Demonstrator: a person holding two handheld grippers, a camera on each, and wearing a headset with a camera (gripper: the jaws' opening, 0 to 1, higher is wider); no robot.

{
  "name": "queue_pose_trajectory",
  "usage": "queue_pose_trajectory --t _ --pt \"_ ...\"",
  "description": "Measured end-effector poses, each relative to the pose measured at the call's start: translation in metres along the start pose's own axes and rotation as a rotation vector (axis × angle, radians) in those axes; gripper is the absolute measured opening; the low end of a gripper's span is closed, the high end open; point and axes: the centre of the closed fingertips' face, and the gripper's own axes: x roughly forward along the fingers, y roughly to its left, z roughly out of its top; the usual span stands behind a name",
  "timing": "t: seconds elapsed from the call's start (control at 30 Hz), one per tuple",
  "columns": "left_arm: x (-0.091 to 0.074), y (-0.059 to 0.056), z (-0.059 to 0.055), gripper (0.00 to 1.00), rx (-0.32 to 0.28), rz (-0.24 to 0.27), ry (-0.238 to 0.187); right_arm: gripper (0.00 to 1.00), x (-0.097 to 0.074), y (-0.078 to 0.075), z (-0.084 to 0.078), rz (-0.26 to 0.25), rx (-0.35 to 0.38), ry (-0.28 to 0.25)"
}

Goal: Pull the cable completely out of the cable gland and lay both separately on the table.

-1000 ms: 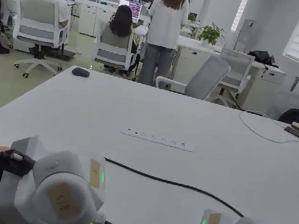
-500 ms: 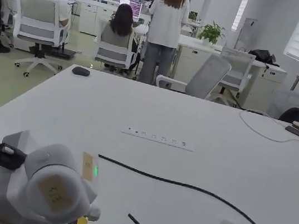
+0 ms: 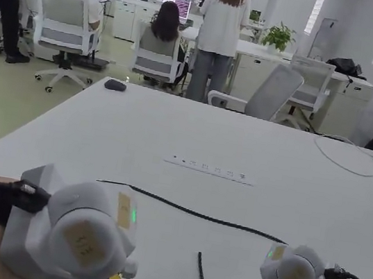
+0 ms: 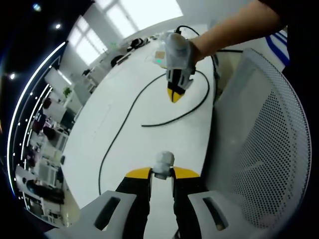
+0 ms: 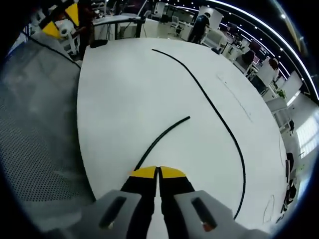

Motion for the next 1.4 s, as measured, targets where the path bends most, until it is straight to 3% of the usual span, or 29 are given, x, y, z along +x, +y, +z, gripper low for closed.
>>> queue_pose_trajectory --t 0.17,0.27,0.47,0.63,0.83,0.87,0.97,1.0,1.1,1.27,1.4 --pt "-0.008 0.002 -0.008 0.16 -0.026 -0.001 0.006 0.00 0.031 -0.016 -0.001 -0.004 0.041 0.038" --pt "-0.012 0.008 -0.012 0.16 -0.031 0.002 0.012 0.00 0.033 -0.015 0.005 0.002 0.061 0.020" --pt "-0.009 0.018 -0.011 0.16 -0.082 -0.058 -0.047 0.00 0.023 0.001 0.005 0.023 0.088 -0.014" --pt "0.006 0.022 -0.013 0.17 -0.117 -0.155 -0.089 0.01 -0.013 0.019 0.010 0.034 0.140 -0.097" --pt "0.042 0.026 -0.028 0.17 -0.186 -0.245 -0.075 0.03 -0.066 0.042 0.007 0.016 0.205 -0.206" --pt "0.052 0.024 -0.031 0.17 -0.189 -0.269 -0.072 0.03 -0.078 0.046 0.006 0.002 0.216 -0.233" --pt "0.075 0.020 -0.038 0.17 -0.232 -0.319 -0.068 0.03 -0.101 0.055 -0.002 -0.035 0.244 -0.246" --pt "0.080 0.016 -0.039 0.17 -0.241 -0.340 -0.065 0.03 -0.112 0.055 -0.006 -0.072 0.264 -0.252" --pt "0.102 0.003 -0.053 0.17 -0.262 -0.412 -0.022 0.03 -0.133 0.062 -0.012 -0.111 0.315 -0.276" --pt "0.131 -0.007 -0.067 0.17 -0.229 -0.444 0.023 0.03 -0.163 0.070 -0.021 -0.188 0.386 -0.298" --pt "0.147 -0.018 -0.078 0.17 -0.218 -0.480 0.066 0.03 -0.175 0.078 -0.022 -0.199 0.456 -0.338"
